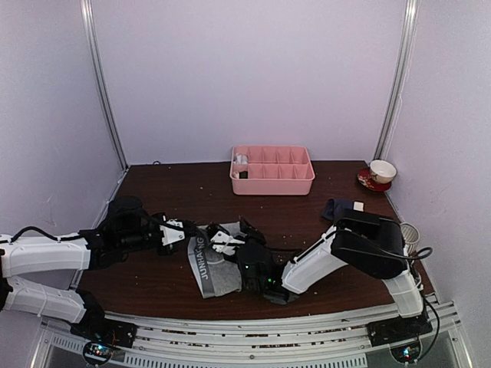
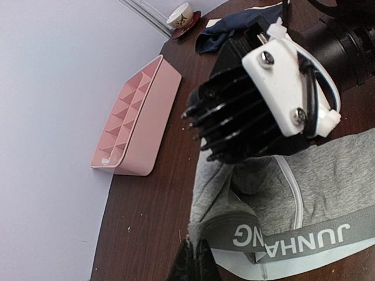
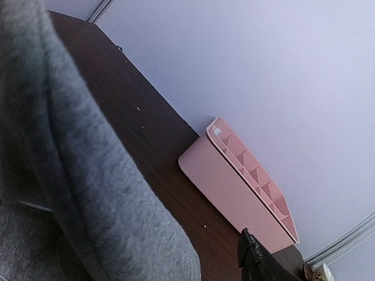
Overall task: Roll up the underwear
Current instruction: Pick up the underwear from the center of the board.
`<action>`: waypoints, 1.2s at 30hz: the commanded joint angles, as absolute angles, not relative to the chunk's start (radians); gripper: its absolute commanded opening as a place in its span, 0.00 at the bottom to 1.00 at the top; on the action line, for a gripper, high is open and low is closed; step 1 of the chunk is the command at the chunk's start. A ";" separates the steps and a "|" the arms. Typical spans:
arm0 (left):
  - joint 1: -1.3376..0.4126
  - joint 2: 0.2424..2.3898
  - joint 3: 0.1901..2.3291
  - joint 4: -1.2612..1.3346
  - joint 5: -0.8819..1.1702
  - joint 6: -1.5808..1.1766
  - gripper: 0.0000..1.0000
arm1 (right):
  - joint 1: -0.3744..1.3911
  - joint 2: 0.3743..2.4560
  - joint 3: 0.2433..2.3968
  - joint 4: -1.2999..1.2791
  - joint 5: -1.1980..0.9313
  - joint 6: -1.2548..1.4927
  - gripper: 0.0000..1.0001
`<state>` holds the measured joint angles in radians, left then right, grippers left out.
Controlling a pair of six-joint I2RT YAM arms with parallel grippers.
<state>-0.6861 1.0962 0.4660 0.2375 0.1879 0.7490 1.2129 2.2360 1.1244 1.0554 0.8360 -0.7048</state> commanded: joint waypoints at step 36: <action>-0.660 1.104 0.537 0.206 0.236 0.754 0.00 | 1.196 1.892 0.946 0.677 0.556 -0.545 0.00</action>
